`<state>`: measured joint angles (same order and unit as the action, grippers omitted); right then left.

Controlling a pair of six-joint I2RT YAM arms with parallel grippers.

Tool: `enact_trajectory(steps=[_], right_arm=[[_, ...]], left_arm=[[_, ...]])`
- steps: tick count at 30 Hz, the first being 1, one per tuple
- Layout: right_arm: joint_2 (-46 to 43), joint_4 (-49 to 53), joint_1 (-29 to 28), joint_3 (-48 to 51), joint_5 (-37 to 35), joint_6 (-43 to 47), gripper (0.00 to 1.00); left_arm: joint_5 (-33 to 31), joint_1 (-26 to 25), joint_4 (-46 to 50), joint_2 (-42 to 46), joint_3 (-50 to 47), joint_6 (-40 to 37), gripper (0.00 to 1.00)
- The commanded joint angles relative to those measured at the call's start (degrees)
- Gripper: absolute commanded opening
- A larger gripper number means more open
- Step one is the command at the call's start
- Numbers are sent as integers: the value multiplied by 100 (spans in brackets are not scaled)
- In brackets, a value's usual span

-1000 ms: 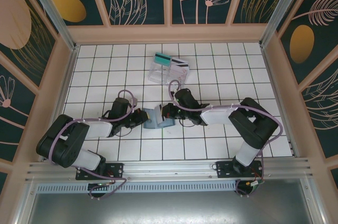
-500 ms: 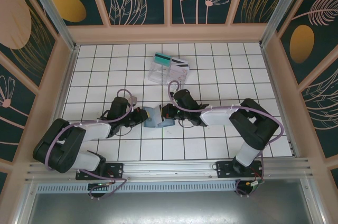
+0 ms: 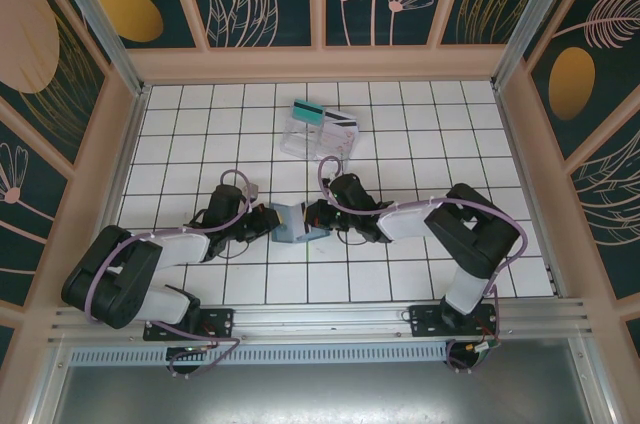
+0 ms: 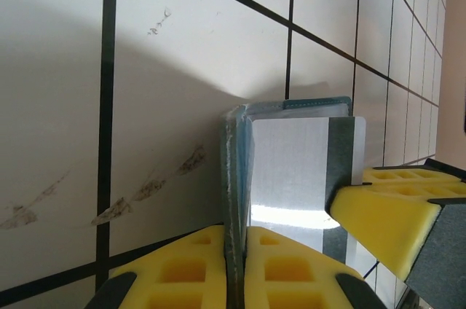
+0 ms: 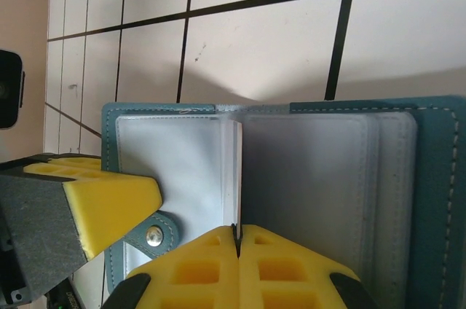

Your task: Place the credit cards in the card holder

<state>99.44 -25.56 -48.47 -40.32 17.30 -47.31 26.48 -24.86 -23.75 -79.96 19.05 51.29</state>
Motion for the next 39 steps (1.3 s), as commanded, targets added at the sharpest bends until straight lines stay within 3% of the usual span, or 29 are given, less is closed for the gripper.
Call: enact_trajectory(steps=[1,22,39], right_arm=[[150,-190,-14,164,160,-121,0],[610,-32,-115,-169,475,-30,0],[468,530,-171,-82,579,-226,0]], left_arm=[[25,-1,-162,-25,-100,39,0],[-308,-1,-150,-389,-361,-145,0],[-389,-9,-229,-485,-420,-83,0]])
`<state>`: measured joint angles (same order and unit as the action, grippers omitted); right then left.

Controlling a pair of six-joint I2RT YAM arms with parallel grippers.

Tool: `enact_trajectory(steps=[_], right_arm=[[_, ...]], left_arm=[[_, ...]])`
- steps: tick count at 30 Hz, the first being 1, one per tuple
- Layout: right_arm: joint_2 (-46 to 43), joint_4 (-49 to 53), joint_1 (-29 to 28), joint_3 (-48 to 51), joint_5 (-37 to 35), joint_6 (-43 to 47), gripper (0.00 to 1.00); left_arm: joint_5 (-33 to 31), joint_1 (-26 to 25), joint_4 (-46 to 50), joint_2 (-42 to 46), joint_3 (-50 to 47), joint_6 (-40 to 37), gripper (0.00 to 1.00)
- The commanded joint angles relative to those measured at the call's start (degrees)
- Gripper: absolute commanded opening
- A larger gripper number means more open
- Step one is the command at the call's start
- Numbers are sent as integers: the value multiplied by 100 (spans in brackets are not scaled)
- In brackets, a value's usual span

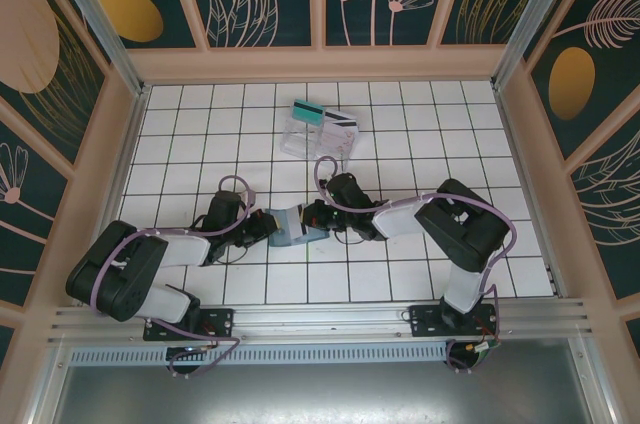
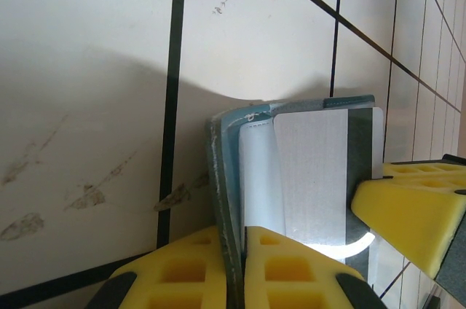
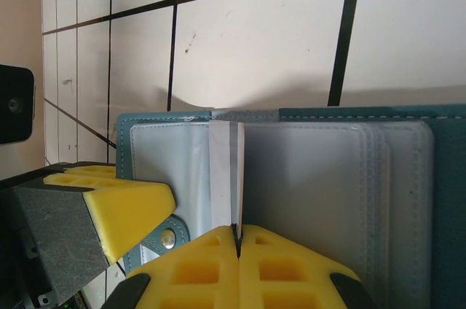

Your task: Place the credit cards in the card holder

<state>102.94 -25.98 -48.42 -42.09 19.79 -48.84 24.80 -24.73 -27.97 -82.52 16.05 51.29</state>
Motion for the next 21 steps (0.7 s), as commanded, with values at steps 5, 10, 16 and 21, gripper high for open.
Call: enact_trajectory(steps=[5,10,16,21], right_arm=[[-33,717,-177,192,349,-89,0],[-151,744,-177,314,333,-94,0],[76,590,-214,169,517,-75,0],[285,480,-238,1,596,-20,0]], left_arm=[[-290,-23,202,-173,-179,-34,0],[-370,-23,205,-157,-233,-13,0],[-328,-23,168,-168,-253,4,0],[-300,-21,48,-152,-313,68,0]])
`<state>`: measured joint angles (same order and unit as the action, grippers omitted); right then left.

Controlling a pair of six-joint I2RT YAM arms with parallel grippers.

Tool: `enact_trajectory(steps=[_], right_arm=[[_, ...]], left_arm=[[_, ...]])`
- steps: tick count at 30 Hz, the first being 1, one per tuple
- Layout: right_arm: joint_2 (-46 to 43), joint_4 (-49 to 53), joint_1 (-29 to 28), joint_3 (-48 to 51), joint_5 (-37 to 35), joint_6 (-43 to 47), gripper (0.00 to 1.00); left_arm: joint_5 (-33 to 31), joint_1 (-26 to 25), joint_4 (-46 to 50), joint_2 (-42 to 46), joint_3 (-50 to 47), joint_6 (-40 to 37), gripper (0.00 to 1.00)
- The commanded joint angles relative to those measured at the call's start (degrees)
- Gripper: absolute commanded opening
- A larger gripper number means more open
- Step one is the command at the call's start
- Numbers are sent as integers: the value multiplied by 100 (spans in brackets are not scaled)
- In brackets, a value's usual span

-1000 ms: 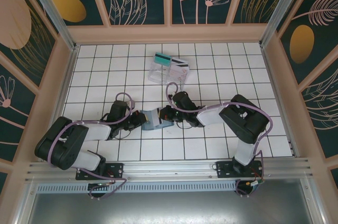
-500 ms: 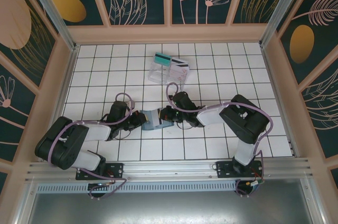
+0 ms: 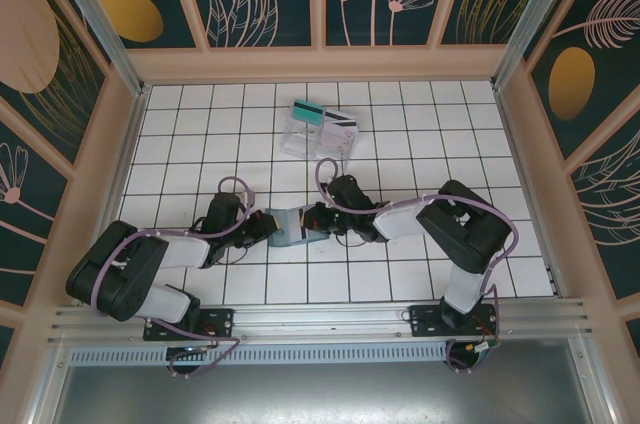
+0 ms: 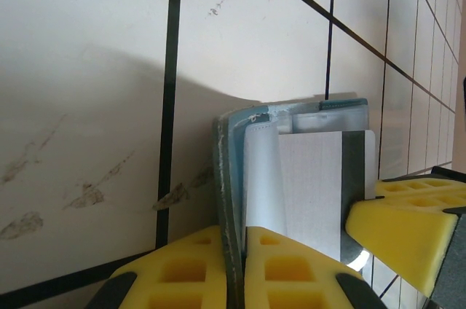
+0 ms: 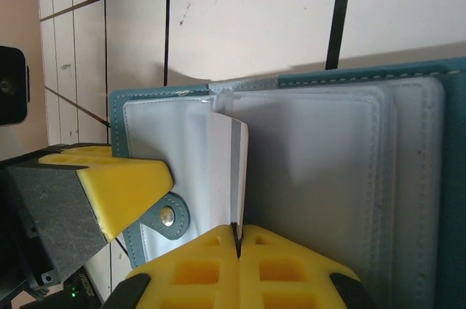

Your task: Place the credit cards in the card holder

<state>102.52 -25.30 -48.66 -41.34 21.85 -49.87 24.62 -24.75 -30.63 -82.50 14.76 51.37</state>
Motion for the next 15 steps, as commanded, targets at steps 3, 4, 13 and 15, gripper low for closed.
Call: enact_trajectory(steps=[3,4,13,15], right_arm=[[434,385,-216,-203,442,122,0],[469,385,-214,-244,475,142,0],[503,482,-196,-143,323,207,0],[498,486,-196,-103,278,212,0]], left_arm=[[-265,-21,312,-170,-178,72,0],[-265,-25,321,-149,-174,79,0],[-612,-22,1506,498,184,-66,50],[-783,-22,1948,765,340,-104,58]])
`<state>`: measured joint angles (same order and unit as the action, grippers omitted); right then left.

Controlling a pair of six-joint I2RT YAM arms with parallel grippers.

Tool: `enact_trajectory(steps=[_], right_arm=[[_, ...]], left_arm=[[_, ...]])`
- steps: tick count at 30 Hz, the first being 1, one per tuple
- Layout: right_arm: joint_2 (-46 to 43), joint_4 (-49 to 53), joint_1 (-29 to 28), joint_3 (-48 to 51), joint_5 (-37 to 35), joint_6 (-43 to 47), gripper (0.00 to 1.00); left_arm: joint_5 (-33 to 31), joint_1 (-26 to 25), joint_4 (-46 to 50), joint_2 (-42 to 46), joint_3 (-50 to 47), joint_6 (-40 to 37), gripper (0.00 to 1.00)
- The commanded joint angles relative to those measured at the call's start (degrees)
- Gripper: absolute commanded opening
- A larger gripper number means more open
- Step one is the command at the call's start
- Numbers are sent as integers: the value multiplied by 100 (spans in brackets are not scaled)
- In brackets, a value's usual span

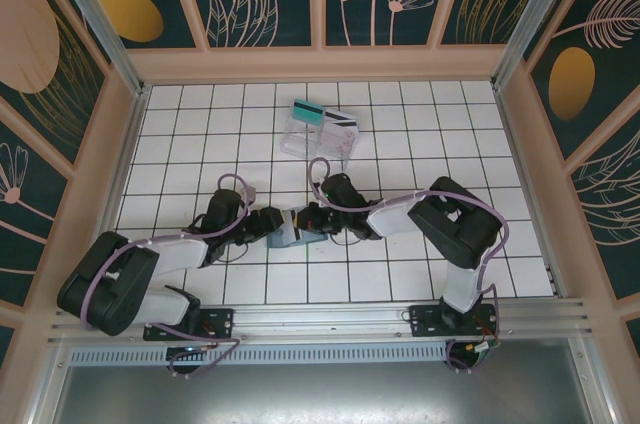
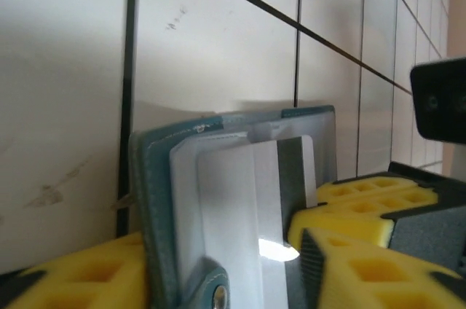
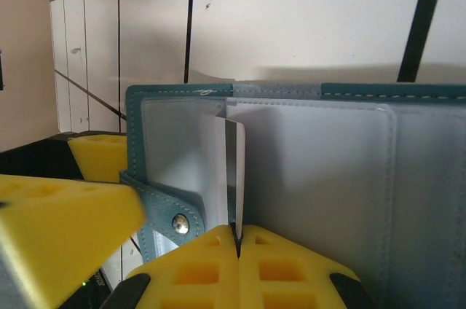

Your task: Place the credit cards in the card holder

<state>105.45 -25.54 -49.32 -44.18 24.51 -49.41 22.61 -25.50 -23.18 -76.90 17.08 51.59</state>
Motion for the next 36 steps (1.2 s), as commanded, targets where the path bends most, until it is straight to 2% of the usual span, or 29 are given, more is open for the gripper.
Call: enact_trajectory(steps=[1,5,7,11,15,24,36], right_arm=[[217,519,-130,191,-20,169,0],[231,549,-125,195,-95,217,0],[242,554,-130,200,-108,228,0],[248,567,-130,200,-113,252,0],[219,585,-135,211,-139,263,0],[301,644,-187,15,-56,297,0],[595,847,-367,-553,-225,408,0]], left_arm=[[-705,52,1448,331,205,-144,60],[-1395,58,2389,563,504,-228,59],[-1573,54,2657,440,576,-245,51],[-1504,54,2583,11,573,-224,22],[-1335,56,2289,-250,535,-226,19],[-787,56,1658,-593,469,-136,0],[-582,37,1270,-453,107,61,0]])
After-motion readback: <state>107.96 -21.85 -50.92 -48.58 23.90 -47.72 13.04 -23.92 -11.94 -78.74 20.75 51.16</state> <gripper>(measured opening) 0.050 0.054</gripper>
